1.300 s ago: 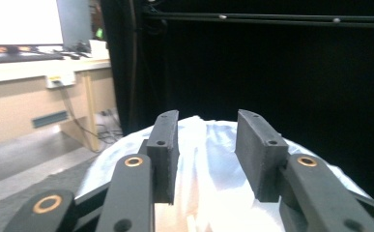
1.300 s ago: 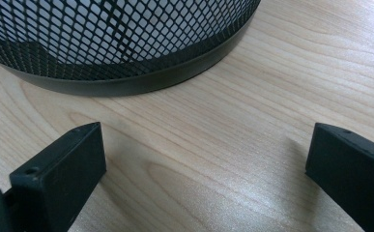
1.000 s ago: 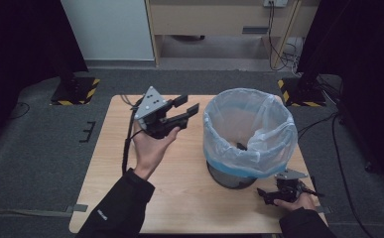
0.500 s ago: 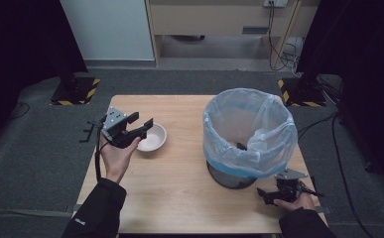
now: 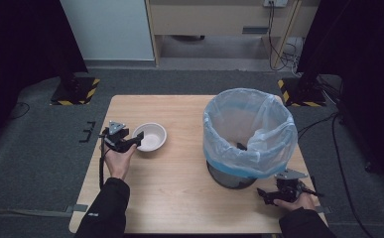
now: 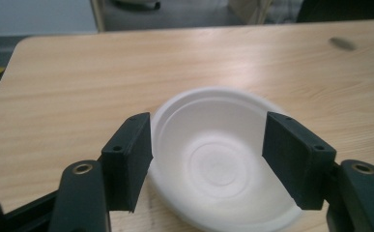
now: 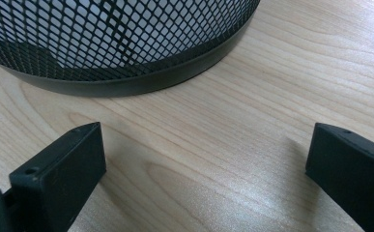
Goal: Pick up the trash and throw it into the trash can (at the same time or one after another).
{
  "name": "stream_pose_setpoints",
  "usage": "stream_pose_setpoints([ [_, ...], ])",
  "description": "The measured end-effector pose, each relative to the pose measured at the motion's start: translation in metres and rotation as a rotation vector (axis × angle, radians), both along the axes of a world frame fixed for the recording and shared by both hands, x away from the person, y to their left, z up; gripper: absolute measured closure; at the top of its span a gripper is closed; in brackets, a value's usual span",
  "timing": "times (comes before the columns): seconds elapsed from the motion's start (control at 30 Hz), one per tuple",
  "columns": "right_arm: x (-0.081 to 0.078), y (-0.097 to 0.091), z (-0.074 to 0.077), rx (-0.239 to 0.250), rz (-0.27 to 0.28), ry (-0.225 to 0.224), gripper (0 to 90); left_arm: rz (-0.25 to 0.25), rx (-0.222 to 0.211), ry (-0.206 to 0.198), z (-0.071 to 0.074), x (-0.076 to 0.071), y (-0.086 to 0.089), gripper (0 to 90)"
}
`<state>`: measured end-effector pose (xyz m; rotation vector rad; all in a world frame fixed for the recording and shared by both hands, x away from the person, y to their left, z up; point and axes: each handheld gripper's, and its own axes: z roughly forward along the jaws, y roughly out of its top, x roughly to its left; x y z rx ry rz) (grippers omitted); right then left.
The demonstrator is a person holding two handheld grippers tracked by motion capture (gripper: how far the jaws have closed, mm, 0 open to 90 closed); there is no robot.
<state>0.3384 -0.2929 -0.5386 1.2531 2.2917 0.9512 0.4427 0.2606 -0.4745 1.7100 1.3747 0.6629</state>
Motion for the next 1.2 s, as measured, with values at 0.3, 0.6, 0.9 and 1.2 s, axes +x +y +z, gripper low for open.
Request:
stream_pose_setpoints([
  [0.3,0.0,0.0,0.0,0.0,0.0,0.0,0.8,0.037,0.003,0.091,-0.035,0.011,0.004,38.2],
  [0.6,0.0,0.0,0.0,0.0,0.0,0.0,0.8,0.023,-0.028,0.14,-0.042,0.012,0.004,58.6],
  [0.9,0.0,0.0,0.0,0.0,0.0,0.0,0.8,0.003,-0.101,0.16,-0.036,0.006,0.005,77.7],
  [1.2,0.0,0.0,0.0,0.0,0.0,0.0,0.8,-0.048,-0.135,0.121,-0.015,0.001,0.002,82.8],
])
